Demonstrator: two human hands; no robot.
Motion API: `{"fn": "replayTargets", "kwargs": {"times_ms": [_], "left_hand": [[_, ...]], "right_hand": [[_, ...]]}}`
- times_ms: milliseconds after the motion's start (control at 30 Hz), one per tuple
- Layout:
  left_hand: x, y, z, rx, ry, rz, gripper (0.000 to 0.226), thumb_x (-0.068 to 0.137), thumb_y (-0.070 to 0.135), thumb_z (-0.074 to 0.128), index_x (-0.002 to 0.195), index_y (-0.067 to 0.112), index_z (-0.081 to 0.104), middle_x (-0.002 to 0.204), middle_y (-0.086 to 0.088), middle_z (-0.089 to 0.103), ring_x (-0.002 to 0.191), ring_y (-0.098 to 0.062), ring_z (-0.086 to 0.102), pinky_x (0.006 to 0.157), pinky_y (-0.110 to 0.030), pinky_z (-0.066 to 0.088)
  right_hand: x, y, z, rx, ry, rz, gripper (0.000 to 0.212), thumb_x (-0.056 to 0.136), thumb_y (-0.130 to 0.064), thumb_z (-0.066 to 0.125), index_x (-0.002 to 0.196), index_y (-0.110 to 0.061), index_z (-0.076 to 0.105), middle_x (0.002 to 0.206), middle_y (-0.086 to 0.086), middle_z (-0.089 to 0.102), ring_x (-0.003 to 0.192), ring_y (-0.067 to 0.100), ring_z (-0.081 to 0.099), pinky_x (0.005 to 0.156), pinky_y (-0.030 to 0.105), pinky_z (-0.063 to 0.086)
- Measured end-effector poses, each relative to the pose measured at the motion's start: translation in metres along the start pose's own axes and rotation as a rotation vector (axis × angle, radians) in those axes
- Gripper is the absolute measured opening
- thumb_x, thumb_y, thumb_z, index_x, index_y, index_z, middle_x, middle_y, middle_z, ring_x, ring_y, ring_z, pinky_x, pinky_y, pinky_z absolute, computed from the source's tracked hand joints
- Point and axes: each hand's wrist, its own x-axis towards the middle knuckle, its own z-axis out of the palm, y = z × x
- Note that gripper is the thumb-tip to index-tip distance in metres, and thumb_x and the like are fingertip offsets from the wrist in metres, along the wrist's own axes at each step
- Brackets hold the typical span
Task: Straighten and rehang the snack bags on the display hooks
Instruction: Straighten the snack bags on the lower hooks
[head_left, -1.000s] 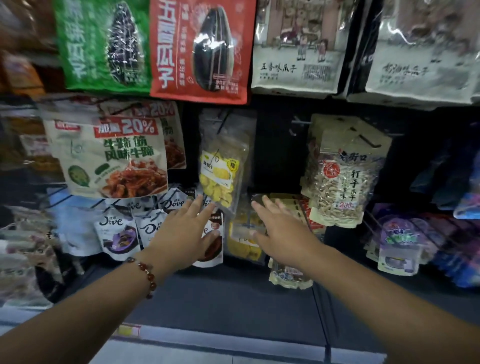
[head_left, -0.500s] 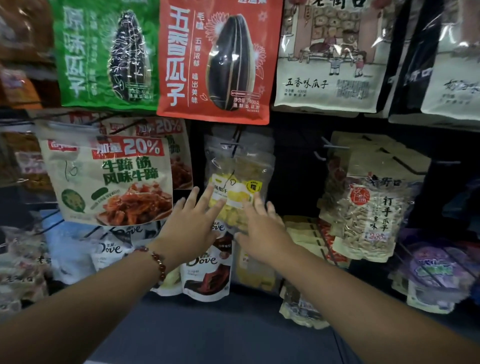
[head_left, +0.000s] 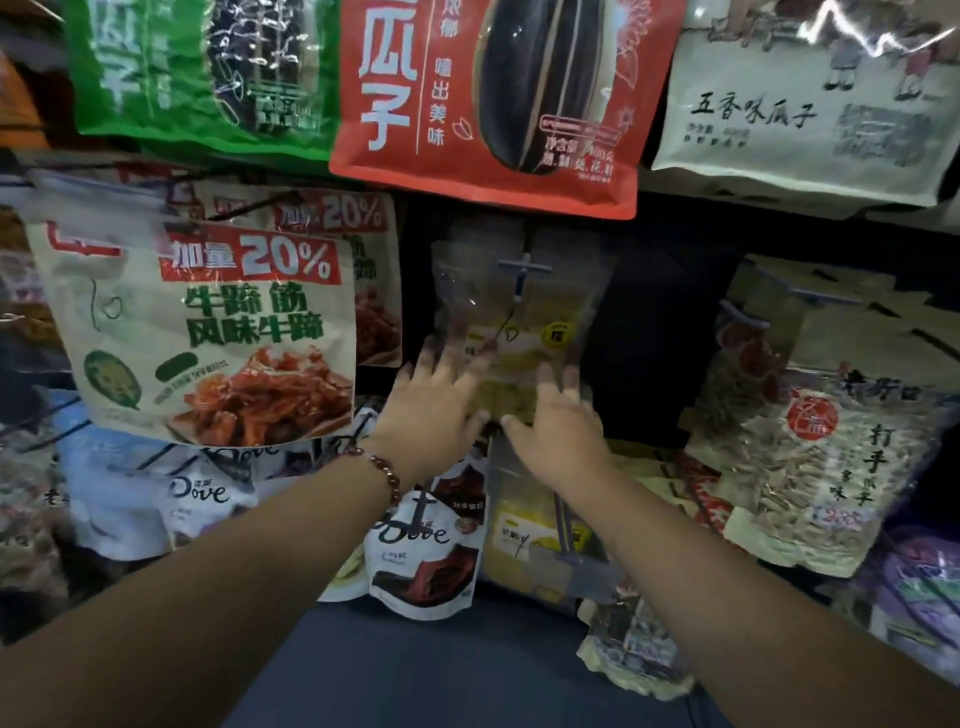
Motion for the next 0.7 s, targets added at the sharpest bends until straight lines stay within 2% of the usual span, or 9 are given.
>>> {"fn": "replayTargets", "kwargs": {"times_ms": [100, 200, 233, 300, 400, 467, 567, 633, 700], "left_hand": [[-0.003, 0.005, 0.01, -0.238, 0.157, -0.017, 0.064, 0.095, 0.044, 0.051, 0.15, 0.028, 0.021, 0.158, -0.01, 0.014, 0.139, -0.038, 0.029, 0.105, -0.047, 0.04], [-0.008, 0.007, 0.015, -0.633, 0.382, -0.253, 0.064, 0.091, 0.036, 0.063, 0.144, 0.017, 0.033, 0.145, -0.012, 0.032, 0.125, -0.029, 0.045, 0.096, -0.033, 0.043], [-0.008, 0.005, 0.015, -0.795, 0.359, -0.357, 0.071, 0.089, 0.04, 0.065, 0.146, 0.018, 0.029, 0.145, -0.009, 0.032, 0.127, -0.025, 0.044, 0.097, -0.028, 0.039], [-0.003, -0.004, 0.016, -1.084, 0.181, -0.507, 0.09, 0.083, 0.056, 0.067, 0.151, 0.024, 0.018, 0.153, -0.002, 0.028, 0.136, -0.022, 0.037, 0.105, -0.027, 0.031], [-0.001, -0.011, 0.013, -1.242, -0.048, -0.512, 0.091, 0.084, 0.061, 0.062, 0.154, 0.027, 0.014, 0.152, 0.005, 0.034, 0.131, -0.014, 0.04, 0.103, -0.03, 0.036], [0.002, -0.013, 0.016, -1.288, -0.082, -0.488, 0.078, 0.09, 0.055, 0.059, 0.152, 0.024, 0.023, 0.136, 0.01, 0.044, 0.116, -0.006, 0.043, 0.092, -0.026, 0.036], [0.003, -0.016, 0.019, -1.301, -0.061, -0.506, 0.083, 0.08, 0.07, 0.057, 0.148, 0.027, 0.036, 0.137, 0.011, 0.052, 0.121, -0.01, 0.051, 0.095, -0.028, 0.039], [0.001, -0.017, 0.021, -1.297, -0.062, -0.526, 0.072, 0.083, 0.068, 0.054, 0.141, 0.026, 0.045, 0.13, 0.006, 0.06, 0.113, -0.012, 0.06, 0.085, -0.023, 0.045], [-0.001, -0.016, 0.021, -1.268, -0.067, -0.538, 0.052, 0.089, 0.063, 0.052, 0.125, 0.026, 0.054, 0.119, 0.005, 0.065, 0.101, -0.009, 0.063, 0.079, -0.022, 0.049]], "right_hand": [[0.006, 0.006, 0.004, 0.187, 0.195, 0.028, 0.064, 0.089, -0.035, 0.062, 0.143, -0.012, 0.036, 0.147, 0.016, 0.033, 0.131, 0.034, 0.04, 0.103, 0.036, 0.04], [0.011, 0.018, 0.008, 0.557, 0.256, 0.253, 0.072, 0.082, -0.041, 0.072, 0.137, -0.006, 0.041, 0.14, 0.013, 0.039, 0.118, 0.028, 0.05, 0.086, 0.026, 0.04], [0.013, 0.021, 0.009, 0.691, 0.227, 0.335, 0.08, 0.081, -0.043, 0.073, 0.142, -0.008, 0.035, 0.144, 0.012, 0.035, 0.122, 0.027, 0.048, 0.089, 0.026, 0.039], [0.014, 0.025, 0.01, 0.922, 0.145, 0.443, 0.095, 0.081, -0.045, 0.074, 0.152, -0.015, 0.019, 0.153, 0.01, 0.028, 0.134, 0.028, 0.04, 0.099, 0.031, 0.035], [0.011, 0.029, 0.013, 1.013, -0.001, 0.452, 0.098, 0.083, -0.048, 0.072, 0.155, -0.02, 0.011, 0.154, 0.005, 0.034, 0.139, 0.025, 0.036, 0.102, 0.032, 0.031], [0.01, 0.031, 0.015, 1.019, -0.062, 0.437, 0.091, 0.083, -0.048, 0.071, 0.152, -0.02, 0.02, 0.141, -0.001, 0.046, 0.125, 0.016, 0.047, 0.093, 0.027, 0.033], [0.01, 0.031, 0.019, 1.087, -0.142, 0.423, 0.059, 0.081, -0.057, 0.069, 0.126, -0.028, 0.043, 0.12, -0.015, 0.054, 0.098, 0.006, 0.052, 0.086, 0.027, 0.039], [0.01, 0.032, 0.021, 1.111, -0.144, 0.423, 0.053, 0.082, -0.063, 0.064, 0.121, -0.029, 0.05, 0.108, -0.014, 0.06, 0.091, 0.005, 0.054, 0.084, 0.029, 0.039], [0.008, 0.032, 0.022, 1.105, -0.11, 0.41, 0.06, 0.082, -0.066, 0.06, 0.125, -0.025, 0.054, 0.109, -0.009, 0.064, 0.094, 0.009, 0.059, 0.079, 0.03, 0.043]]}}
